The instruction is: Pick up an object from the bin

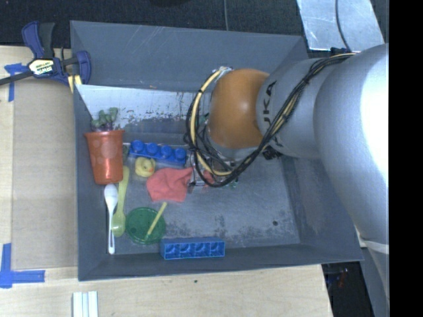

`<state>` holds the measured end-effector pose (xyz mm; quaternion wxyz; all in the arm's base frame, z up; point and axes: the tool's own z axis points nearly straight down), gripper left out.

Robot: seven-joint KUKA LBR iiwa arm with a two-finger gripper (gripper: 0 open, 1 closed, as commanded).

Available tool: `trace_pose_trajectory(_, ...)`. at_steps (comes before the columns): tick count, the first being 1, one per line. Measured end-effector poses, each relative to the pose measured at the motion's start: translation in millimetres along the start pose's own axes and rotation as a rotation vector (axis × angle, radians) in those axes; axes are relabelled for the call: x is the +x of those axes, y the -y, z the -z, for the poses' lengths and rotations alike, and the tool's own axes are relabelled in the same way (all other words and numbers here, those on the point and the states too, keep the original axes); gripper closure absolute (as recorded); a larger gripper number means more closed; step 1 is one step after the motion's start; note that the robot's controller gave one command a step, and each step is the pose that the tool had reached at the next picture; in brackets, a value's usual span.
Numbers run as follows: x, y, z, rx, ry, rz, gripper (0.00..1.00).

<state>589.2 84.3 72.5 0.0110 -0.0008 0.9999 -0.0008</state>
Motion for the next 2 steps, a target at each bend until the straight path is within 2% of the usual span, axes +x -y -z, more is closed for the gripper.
trace_pose_trajectory(1, -5.5, 2.7, 56.5, 0.0, -0.006, 0.032, 1.0)
trace_pose_trajectory(2, -6.8, -1.8, 131.9, 0.0, -0.007, 0.039, 1.0)
